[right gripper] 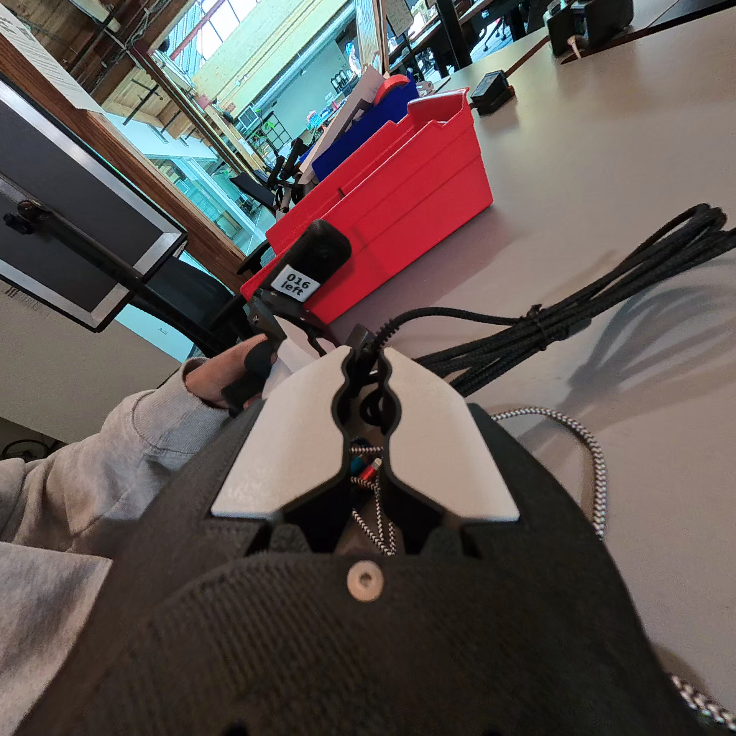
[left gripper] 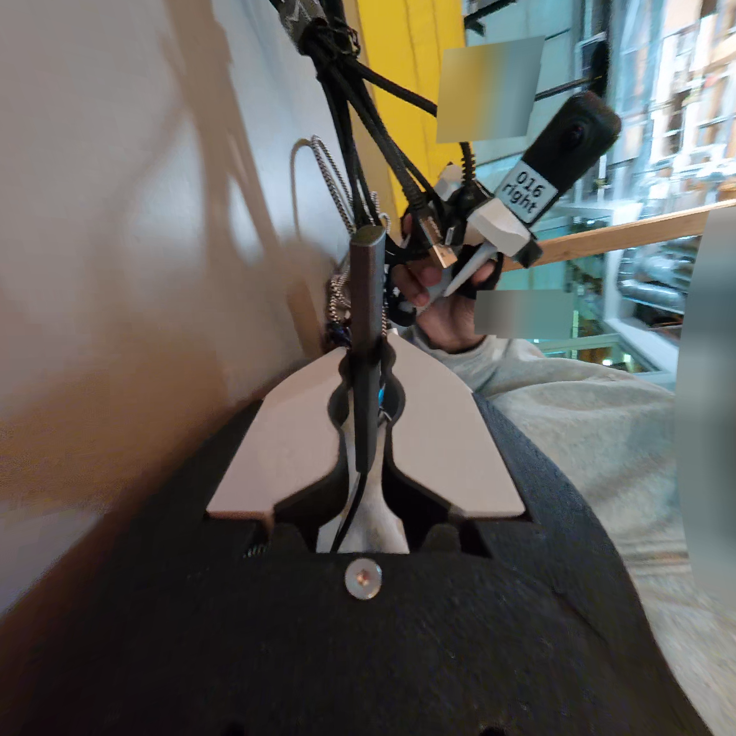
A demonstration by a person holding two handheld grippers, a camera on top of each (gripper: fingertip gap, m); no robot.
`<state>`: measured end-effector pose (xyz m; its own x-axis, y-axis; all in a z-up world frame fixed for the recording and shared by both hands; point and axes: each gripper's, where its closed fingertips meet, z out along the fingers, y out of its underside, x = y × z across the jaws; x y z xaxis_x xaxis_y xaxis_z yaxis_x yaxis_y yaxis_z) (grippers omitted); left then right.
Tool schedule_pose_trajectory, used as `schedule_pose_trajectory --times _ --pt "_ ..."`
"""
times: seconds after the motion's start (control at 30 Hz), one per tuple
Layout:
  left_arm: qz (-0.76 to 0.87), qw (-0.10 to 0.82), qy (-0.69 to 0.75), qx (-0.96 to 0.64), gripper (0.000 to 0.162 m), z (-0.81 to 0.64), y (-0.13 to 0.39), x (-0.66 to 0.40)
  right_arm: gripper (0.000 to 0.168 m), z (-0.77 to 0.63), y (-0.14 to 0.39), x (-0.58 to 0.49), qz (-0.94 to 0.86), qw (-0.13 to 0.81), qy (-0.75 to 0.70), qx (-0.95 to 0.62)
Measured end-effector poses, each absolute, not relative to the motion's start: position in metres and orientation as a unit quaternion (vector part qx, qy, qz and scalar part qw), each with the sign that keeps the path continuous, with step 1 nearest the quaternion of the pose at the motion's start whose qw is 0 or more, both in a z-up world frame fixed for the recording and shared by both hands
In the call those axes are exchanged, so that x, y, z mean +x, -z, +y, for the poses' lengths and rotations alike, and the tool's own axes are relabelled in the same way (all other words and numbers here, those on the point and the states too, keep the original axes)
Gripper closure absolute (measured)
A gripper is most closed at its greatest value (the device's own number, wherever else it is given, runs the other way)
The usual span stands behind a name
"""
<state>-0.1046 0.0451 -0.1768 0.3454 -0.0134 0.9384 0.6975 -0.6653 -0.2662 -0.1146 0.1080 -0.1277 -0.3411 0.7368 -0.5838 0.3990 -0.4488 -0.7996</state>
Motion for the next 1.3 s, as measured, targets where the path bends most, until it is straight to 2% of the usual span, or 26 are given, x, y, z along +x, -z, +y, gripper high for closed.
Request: schedule_pose_trajectory --times 0.1,0.43,1.07,1.3 --pt "-0.22 0.345 0.545 -0.732 0.151 0.046 0.172 -0.101 0.157 0.106 0.129 -0.114 -0.514 0.127 -0.639 -0.557" --pt "-0.164 0.45 0.555 -0.68 0.151 0.064 0.138 -0.092 0.158 0.091 0.135 -0.112 -0.554 0.126 -0.613 -0.549" --pt "-0.191 0.473 0.556 -0.656 0.152 0.073 0.141 -0.095 0.157 0.077 0.14 -0.11 -0.57 0.098 -0.609 -0.542" --pt "-0.211 0.484 0.58 -0.621 0.152 0.076 0.137 -0.096 0.159 0.084 0.132 -0.111 -0.494 0.041 -0.669 -0.554"
